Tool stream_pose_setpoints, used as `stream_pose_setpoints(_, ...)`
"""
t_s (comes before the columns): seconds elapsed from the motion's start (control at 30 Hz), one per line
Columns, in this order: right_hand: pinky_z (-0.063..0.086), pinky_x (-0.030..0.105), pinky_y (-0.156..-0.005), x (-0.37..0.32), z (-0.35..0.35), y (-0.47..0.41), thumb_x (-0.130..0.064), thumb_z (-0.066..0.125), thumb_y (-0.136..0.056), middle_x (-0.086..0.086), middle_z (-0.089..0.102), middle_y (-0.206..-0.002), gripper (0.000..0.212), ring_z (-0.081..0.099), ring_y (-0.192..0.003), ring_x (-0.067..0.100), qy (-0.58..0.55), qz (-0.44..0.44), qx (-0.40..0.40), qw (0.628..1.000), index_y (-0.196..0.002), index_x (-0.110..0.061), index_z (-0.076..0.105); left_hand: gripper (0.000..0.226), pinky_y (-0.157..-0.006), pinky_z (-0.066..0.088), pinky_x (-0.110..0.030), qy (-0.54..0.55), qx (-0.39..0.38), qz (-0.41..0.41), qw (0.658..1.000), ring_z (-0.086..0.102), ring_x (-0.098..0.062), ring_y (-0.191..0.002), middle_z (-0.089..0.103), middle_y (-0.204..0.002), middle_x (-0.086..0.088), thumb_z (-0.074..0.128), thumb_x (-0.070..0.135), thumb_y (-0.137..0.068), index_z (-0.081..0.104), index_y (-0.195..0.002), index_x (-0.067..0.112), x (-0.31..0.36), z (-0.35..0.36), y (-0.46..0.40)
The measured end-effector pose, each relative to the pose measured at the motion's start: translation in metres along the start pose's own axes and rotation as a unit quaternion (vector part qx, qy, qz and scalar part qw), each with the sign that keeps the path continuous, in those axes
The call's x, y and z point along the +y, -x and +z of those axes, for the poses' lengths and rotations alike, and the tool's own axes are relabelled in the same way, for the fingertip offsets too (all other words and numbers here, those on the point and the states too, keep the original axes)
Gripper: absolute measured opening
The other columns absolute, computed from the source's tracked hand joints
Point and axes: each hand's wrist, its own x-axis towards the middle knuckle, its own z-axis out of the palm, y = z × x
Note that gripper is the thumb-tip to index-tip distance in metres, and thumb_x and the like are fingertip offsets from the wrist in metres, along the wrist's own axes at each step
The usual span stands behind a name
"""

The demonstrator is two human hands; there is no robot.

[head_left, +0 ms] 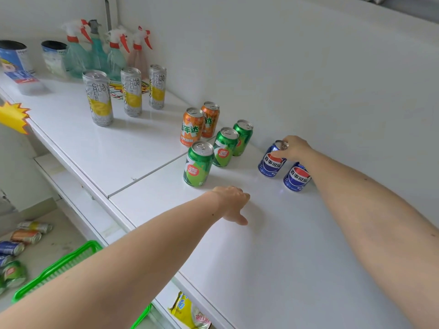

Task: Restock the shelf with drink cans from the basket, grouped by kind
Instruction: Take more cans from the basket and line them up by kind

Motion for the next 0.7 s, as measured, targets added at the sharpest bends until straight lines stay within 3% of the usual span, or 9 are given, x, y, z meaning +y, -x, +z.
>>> stream_pose_setpoints(0.07,0.044,0.034,-0.081,0.002,-0.003,0.001,-0.045,0.072,-0.083,0.014,0.060,-0.129,0.054,0.057,-0.106,0.031,-0.011,-0.004,-0.013,1.000,-0.120,-0.010,0.056,0.066,-0.084,0.048,-0.040,-0.005,-0.001,0.001,1.000,0.051,-0.028,-0.118,0.052,-0.128,-0.007,0.059,0.054,-0.086,0.041,-0.136,0.013,0.001,0.000,0.000)
stream_pose_setpoints(0.13,0.044,0.041,-0.098,0.008,-0.008,0.007,-0.051,0.072,-0.082,0.014,0.045,-0.146,0.084,0.049,-0.126,0.033,-0.030,0.025,-0.025,0.999,-0.144,-0.007,0.038,0.066,-0.084,0.048,-0.040,-0.006,-0.001,0.002,1.000,0.051,-0.028,-0.118,0.052,-0.128,-0.007,0.059,0.054,-0.086,0.041,-0.136,0.013,0.000,0.001,0.001)
stream_pose_setpoints(0.23,0.046,0.044,-0.101,0.028,-0.016,0.016,-0.055,0.078,-0.073,0.016,0.042,-0.148,0.101,0.048,-0.129,0.034,-0.023,0.068,-0.044,0.996,-0.147,-0.004,0.032,0.066,-0.085,0.047,-0.040,-0.006,-0.006,0.001,1.000,0.051,-0.028,-0.119,0.052,-0.129,-0.006,0.059,0.054,-0.086,0.041,-0.136,0.013,-0.002,0.001,0.001)
stream_pose_setpoints(0.37,0.048,0.038,-0.083,0.048,-0.014,0.026,-0.034,0.082,-0.076,0.015,0.054,-0.136,0.075,0.054,-0.119,0.033,-0.008,0.086,-0.052,0.995,-0.135,-0.002,0.048,0.066,-0.083,0.046,-0.038,-0.007,-0.009,0.006,1.000,0.051,-0.028,-0.118,0.053,-0.128,-0.007,0.059,0.054,-0.086,0.042,-0.136,0.013,-0.002,0.001,0.000)
stream_pose_setpoints(0.53,0.055,0.047,-0.086,0.054,-0.010,0.032,-0.020,0.083,-0.077,0.019,0.054,-0.128,0.061,0.056,-0.110,0.036,-0.078,0.081,-0.044,0.993,-0.125,0.000,0.052,0.066,-0.085,0.047,-0.039,-0.013,-0.016,0.004,1.000,0.050,-0.027,-0.120,0.051,-0.129,-0.006,0.059,0.054,-0.086,0.042,-0.135,0.014,-0.001,0.000,-0.001)
stream_pose_setpoints(0.7,0.056,0.048,-0.084,0.059,-0.013,0.036,-0.017,0.084,-0.074,0.020,0.057,-0.127,0.060,0.059,-0.112,0.039,-0.071,0.077,-0.057,0.993,-0.123,0.001,0.054,0.061,-0.074,0.041,-0.034,-0.016,-0.020,0.001,1.000,0.050,-0.026,-0.118,0.051,-0.127,-0.005,0.058,0.052,-0.087,0.044,-0.132,0.013,0.000,-0.002,-0.003)
